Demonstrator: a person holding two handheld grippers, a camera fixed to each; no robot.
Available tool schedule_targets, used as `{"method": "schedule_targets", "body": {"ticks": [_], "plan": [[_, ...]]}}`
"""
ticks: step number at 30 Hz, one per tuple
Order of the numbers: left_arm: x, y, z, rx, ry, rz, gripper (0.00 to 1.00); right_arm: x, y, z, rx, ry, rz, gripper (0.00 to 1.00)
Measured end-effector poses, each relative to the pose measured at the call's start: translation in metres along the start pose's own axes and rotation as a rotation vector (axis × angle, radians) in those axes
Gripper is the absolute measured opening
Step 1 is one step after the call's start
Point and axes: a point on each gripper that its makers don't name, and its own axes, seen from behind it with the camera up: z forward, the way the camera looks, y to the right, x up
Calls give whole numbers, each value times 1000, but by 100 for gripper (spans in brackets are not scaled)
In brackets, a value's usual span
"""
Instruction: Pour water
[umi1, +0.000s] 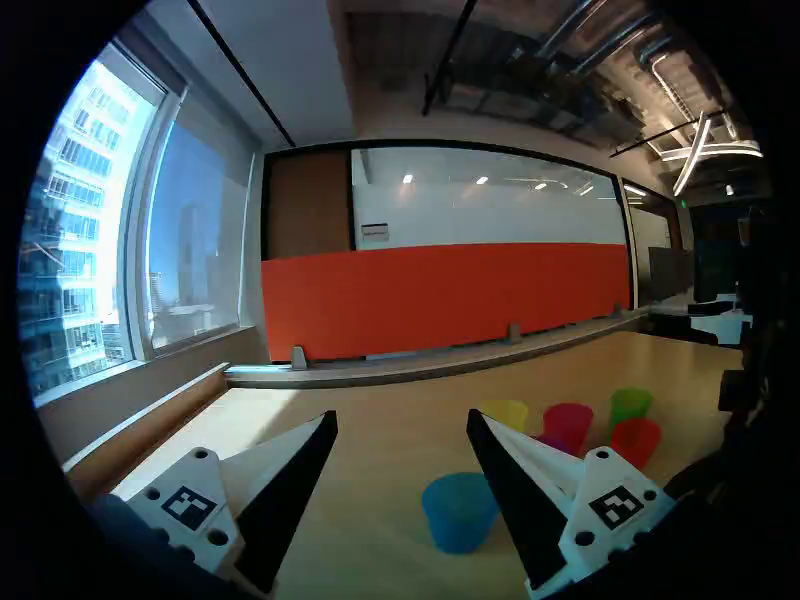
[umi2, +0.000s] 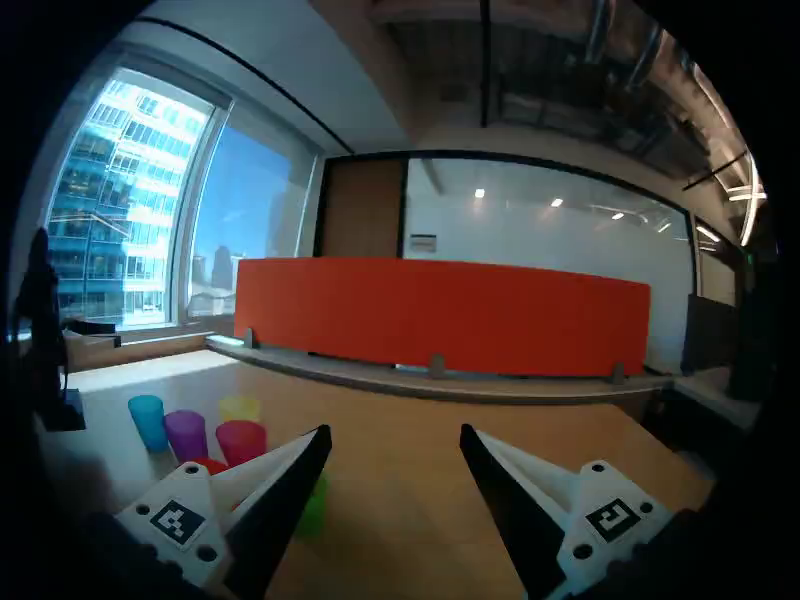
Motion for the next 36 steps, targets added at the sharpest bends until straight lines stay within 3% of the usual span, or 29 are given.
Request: {"method": "schedule_targets", "body": {"ticks": [5,14,20,26,36], "plan": [[1,1,-1,37,40,-11,96,7,14,-4,-57,43,38,100],[5,-4,0,105,98,19,96,16,26,-15,-113,120,66,99],[6,-2,-1,134,125,38,96,10,32,-18,-132,103,82,100],[0,-9,-3,171,119,58,96,2,36,-20,-145,64,86,100],[-17,-5,0,161,105,-1,96,0,28,-23,-146,27,36,100]]}}
